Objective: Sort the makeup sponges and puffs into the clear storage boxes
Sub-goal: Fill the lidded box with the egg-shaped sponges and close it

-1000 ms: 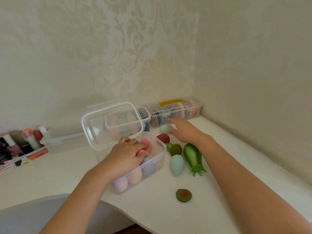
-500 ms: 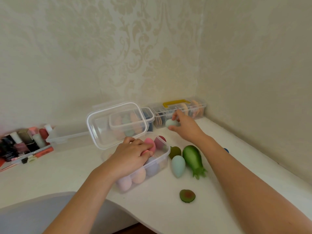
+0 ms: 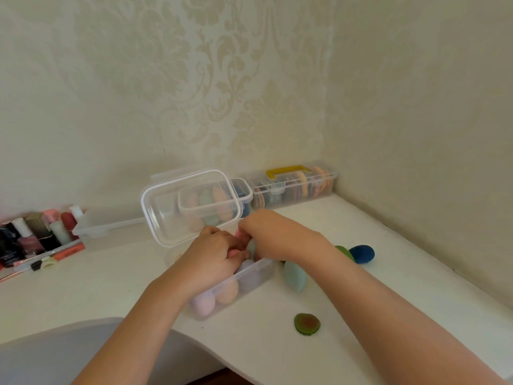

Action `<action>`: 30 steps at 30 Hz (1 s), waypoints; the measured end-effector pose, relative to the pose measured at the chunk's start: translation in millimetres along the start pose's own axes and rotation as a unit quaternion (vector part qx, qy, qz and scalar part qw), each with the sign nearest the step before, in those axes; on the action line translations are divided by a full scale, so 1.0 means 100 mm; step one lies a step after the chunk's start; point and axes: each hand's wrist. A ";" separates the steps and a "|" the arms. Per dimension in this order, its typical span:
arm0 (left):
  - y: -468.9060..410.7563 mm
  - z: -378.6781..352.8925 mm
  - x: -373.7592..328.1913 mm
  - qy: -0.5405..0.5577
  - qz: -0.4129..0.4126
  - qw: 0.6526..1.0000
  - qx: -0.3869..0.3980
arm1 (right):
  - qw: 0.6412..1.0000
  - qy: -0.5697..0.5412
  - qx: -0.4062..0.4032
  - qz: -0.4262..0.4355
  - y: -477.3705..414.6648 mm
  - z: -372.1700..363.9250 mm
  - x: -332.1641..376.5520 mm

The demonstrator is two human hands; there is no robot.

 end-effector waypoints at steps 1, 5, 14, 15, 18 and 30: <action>-0.01 0.00 0.01 -0.002 -0.006 1.000 0.001 | 1.000 0.016 -0.007 -0.002 -0.03 -0.04 0.01; -0.04 -0.03 0.03 -0.020 -0.012 1.000 -0.016 | 0.998 0.047 -0.041 -0.020 -0.14 -0.12 0.04; -0.03 -0.07 0.10 -0.002 -0.033 0.999 -0.026 | 0.999 -0.037 -0.029 0.020 -0.11 -0.10 -0.06; -0.02 -0.07 0.09 -0.003 -0.027 0.999 -0.021 | 0.997 -0.064 -0.021 0.022 -0.05 -0.03 -0.05; -0.02 -0.04 0.05 0.003 -0.011 1.000 -0.022 | 0.993 -0.108 -0.044 0.008 0.17 0.31 -0.06; 0.01 0.00 -0.01 -0.006 0.012 1.000 -0.004 | 0.988 0.076 0.122 -0.052 0.62 0.18 -0.23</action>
Point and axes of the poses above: each hand's wrist, its own y-axis away from the middle knuckle, its own z-axis out of the back of the hand, x = y × z, and after that the axes turned 12 degrees about -y, right-handed
